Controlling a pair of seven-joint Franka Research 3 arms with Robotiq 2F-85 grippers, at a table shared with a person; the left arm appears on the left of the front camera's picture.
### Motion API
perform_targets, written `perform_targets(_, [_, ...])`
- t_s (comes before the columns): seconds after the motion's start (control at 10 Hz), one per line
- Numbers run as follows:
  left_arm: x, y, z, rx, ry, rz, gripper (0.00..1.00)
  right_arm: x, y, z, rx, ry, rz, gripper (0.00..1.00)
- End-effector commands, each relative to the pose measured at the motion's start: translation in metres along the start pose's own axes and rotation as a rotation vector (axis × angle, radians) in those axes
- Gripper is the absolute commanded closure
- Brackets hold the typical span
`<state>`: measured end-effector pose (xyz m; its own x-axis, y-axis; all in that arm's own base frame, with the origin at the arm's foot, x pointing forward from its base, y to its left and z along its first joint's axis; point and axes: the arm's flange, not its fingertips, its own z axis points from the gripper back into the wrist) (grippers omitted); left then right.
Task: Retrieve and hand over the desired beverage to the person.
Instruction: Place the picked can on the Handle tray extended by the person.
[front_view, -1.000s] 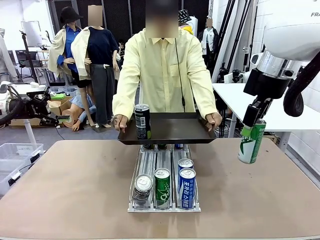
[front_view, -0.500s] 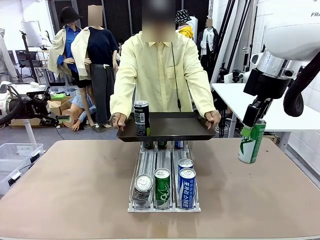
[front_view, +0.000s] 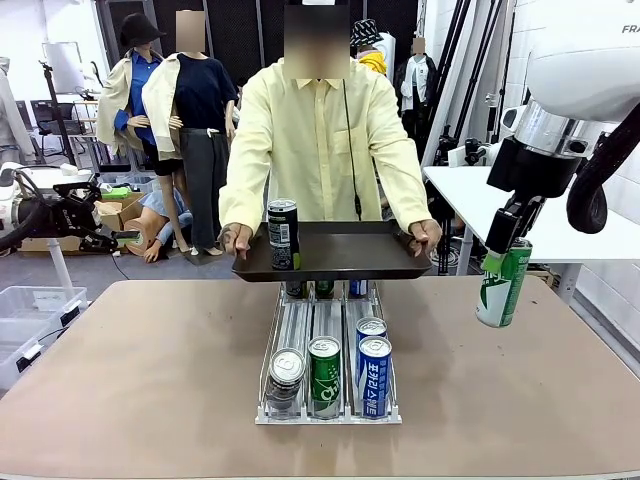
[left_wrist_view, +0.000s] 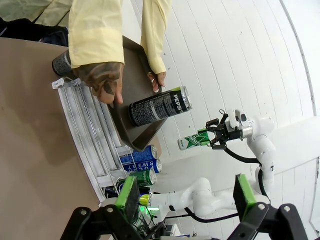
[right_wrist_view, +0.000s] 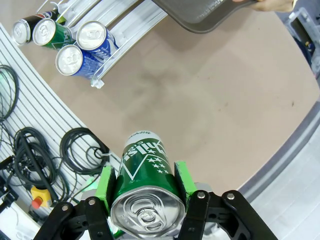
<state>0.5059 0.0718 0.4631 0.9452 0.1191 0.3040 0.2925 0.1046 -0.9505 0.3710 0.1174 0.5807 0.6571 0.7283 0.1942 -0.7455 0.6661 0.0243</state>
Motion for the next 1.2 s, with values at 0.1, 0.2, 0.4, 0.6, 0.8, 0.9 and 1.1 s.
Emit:
perform_targets(0.1, [-0.001,-0.002,0.000,0.009,-0.004,-0.003,0.00,0.001,0.000,0.003,-0.004,0.003,-0.005,1.00])
perform_targets(0.2, [-0.001,-0.002,0.000,0.009,-0.004,-0.003,0.00,0.001,0.000,0.003,-0.004,0.003,-0.005,1.00])
perform_targets(0.4, [-0.001,-0.002,0.000,0.009,-0.004,-0.003,0.00,0.014,-0.001,0.008,-0.008,-0.047,0.026,1.00])
perform_targets(0.6, [-0.001,-0.002,0.000,0.009,-0.004,-0.003,0.00,0.046,-0.001,0.020,-0.037,-0.058,0.049,1.00])
perform_targets(0.8, [-0.001,-0.002,0.000,0.009,-0.004,-0.003,0.00,0.078,-0.004,0.025,-0.046,-0.069,0.067,1.00])
perform_targets(0.9, [-0.001,-0.002,0.000,0.009,-0.004,-0.003,0.00,0.098,-0.006,0.026,-0.062,-0.061,0.072,1.00])
perform_targets(1.1, [-0.001,-0.002,0.000,0.009,-0.004,-0.003,0.00,0.132,-0.009,0.019,-0.065,-0.055,0.087,1.00])
